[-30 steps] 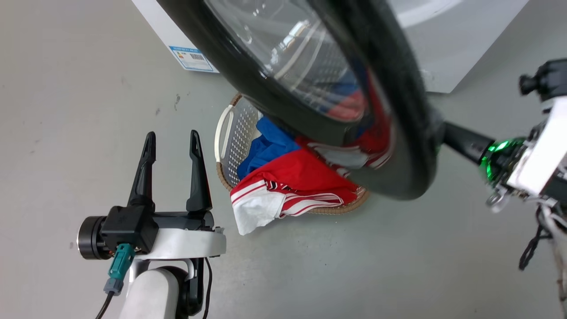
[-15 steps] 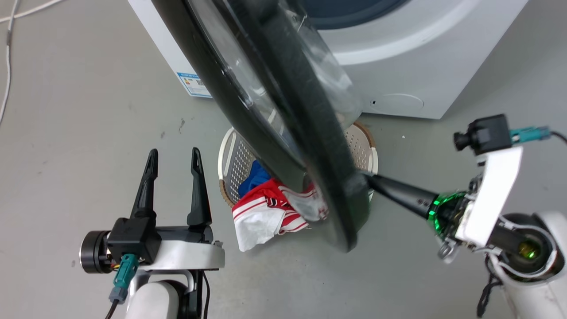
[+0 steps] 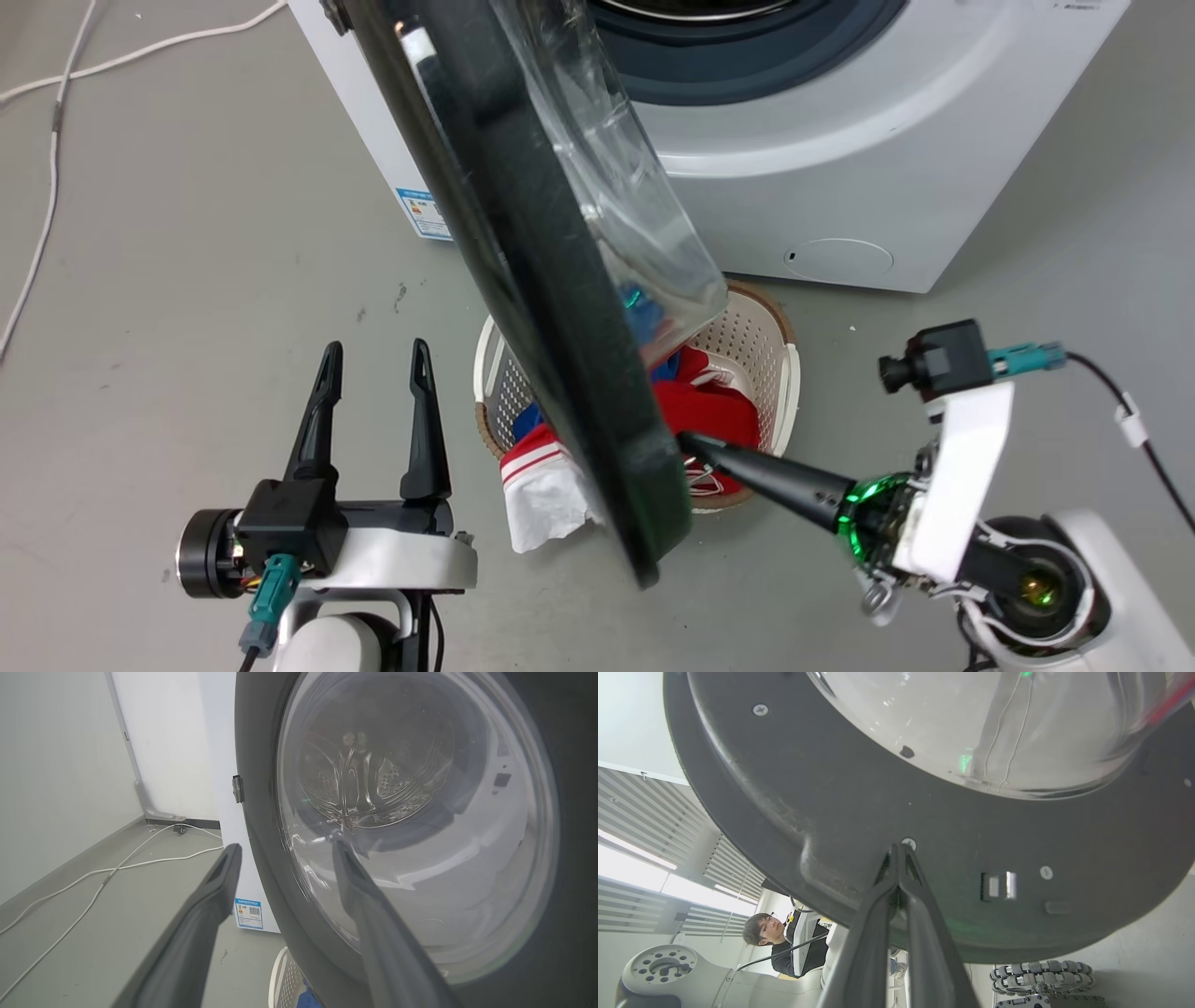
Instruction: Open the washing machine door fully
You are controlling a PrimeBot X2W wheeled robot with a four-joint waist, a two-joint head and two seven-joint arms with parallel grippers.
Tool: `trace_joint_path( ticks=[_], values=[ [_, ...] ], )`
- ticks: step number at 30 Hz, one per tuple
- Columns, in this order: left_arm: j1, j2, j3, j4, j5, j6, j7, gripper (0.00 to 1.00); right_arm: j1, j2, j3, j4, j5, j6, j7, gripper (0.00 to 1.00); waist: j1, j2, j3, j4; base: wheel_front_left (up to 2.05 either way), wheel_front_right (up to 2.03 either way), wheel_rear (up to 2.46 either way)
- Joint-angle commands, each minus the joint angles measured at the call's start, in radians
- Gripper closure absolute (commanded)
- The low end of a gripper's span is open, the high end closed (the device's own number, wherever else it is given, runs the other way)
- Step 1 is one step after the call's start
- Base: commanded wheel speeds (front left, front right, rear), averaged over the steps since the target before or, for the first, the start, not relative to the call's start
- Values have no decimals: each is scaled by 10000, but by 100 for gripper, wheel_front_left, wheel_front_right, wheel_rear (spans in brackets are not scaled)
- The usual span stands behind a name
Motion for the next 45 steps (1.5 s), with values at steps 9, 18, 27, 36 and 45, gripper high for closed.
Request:
trace_joint_path(
  ticks=[9,18,27,36,45],
  values=[
    [245,-3,-3,41,62,37,-28,0,423,504,571,369,-93,29,-61,100,1,-1,-255,86,0,0,0],
    [479,-3,117,162,158,-46,-28,0,646,553,219,417,-325,29,-970,80,1,-1,-704,-38,0,0,0],
    [913,-2,292,246,254,-117,-28,0,1062,99,-573,-472,-1903,29,-4156,0,1,-1,-1452,-345,0,0,0],
    [1450,-2,513,282,402,-202,-28,0,1465,-648,-692,247,-4462,29,-9388,0,1,-1,-2203,-658,0,0,0],
    [1845,-2,728,200,484,-249,-28,0,1997,-163,-2432,156,-7895,29,-9950,0,1,-1,-2555,-971,0,0,0]
  ],
)
